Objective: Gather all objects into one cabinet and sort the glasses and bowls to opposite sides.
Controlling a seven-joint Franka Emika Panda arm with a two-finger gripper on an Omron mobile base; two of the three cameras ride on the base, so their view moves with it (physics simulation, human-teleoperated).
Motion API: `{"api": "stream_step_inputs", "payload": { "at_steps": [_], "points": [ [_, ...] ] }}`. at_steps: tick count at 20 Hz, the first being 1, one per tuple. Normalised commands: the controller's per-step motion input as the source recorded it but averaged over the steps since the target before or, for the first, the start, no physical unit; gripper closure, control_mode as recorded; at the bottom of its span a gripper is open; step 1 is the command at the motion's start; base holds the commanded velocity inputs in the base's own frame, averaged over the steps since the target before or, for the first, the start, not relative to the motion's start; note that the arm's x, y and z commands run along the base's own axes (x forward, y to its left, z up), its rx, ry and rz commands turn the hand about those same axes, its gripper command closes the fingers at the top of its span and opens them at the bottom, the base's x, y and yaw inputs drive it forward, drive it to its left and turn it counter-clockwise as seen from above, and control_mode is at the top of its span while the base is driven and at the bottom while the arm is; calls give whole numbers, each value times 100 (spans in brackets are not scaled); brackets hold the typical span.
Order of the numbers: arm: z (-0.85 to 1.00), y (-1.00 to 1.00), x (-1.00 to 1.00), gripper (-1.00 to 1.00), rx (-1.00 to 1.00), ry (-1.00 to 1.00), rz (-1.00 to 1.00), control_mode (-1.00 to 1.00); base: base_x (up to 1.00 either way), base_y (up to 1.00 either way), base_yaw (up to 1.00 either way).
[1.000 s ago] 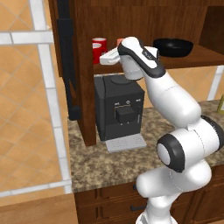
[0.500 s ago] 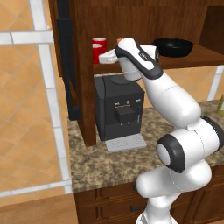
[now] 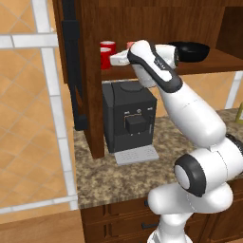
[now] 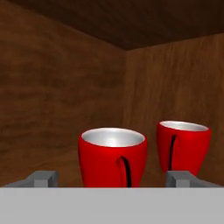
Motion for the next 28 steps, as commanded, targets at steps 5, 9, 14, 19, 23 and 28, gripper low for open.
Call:
{"api": "stream_step_inputs", "payload": {
  "at_steps": [5, 9, 14, 19, 23, 28],
  "points": [
    [32, -42, -50, -100, 0, 7, -18, -100, 0, 0, 0],
    [40, -41, -68, -100, 0, 10, -20, -100, 0, 0, 0],
    [37, -28, -72, -100, 1, 15, -22, -100, 0, 0, 0],
    [14, -33, -71, -100, 1, 14, -22, -100, 0, 0, 0],
    [0, -30, -79, -100, 0, 6, -20, -100, 0, 0, 0],
    [-1, -44, -85, -100, 0, 4, -12, -100, 0, 0, 0]
  ]
}}
